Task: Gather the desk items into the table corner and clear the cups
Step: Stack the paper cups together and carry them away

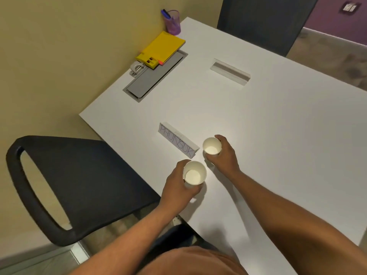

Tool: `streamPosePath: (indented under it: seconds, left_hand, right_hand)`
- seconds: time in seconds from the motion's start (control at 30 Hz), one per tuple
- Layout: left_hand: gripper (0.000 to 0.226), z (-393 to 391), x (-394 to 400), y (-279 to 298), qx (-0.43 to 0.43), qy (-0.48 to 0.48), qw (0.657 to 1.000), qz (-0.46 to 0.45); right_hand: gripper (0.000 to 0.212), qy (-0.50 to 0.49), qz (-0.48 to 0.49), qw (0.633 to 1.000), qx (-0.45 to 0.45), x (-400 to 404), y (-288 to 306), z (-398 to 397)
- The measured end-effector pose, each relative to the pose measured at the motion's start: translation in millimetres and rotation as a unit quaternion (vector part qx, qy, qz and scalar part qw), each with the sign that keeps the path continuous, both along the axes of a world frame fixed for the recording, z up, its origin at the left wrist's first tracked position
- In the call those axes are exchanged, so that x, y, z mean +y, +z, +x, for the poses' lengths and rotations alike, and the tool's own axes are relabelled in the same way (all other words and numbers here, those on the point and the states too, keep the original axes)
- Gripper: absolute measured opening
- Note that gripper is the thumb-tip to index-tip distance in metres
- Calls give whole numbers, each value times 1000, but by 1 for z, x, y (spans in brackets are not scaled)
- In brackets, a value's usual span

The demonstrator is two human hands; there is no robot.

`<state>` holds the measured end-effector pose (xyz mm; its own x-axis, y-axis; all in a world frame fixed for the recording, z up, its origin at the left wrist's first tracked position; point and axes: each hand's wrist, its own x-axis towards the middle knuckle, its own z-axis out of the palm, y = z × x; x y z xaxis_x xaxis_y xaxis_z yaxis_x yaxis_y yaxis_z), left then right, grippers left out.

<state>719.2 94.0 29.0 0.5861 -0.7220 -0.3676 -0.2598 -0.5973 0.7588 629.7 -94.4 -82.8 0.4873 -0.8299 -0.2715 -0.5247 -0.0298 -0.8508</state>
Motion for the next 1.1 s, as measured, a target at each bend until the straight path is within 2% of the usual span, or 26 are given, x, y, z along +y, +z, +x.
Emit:
streamPosePath:
  seconds: [0.37,0.6,0.7,0.8,0.93,1.1]
  left_hand:
    - [68,-16,17,-8,-3,40,999,9]
    - [70,-12,17,-3,-12,19,1000,-9]
    - [69,-10,20,0,-11,12,999,-35]
    - [67,-7,24,5,2,11,998,-65]
    - [68,-1,35,10,23,-2,995,-95]
    - [75,-8,50,21,82,-57,988,-117]
  right_hand:
    - [83,11,-18,1000,0,-2,-9,6]
    - [114,-25,6,1000,-12,20,-13,-11]
    - [117,-81,23,996,-2,44,-5,-19]
    - [106,-135,36,990,-24,75,13,-27]
    - [69,-117,61,988,-77,116,51,-44]
    - [68,-36,74,992,-91,155,105,-71]
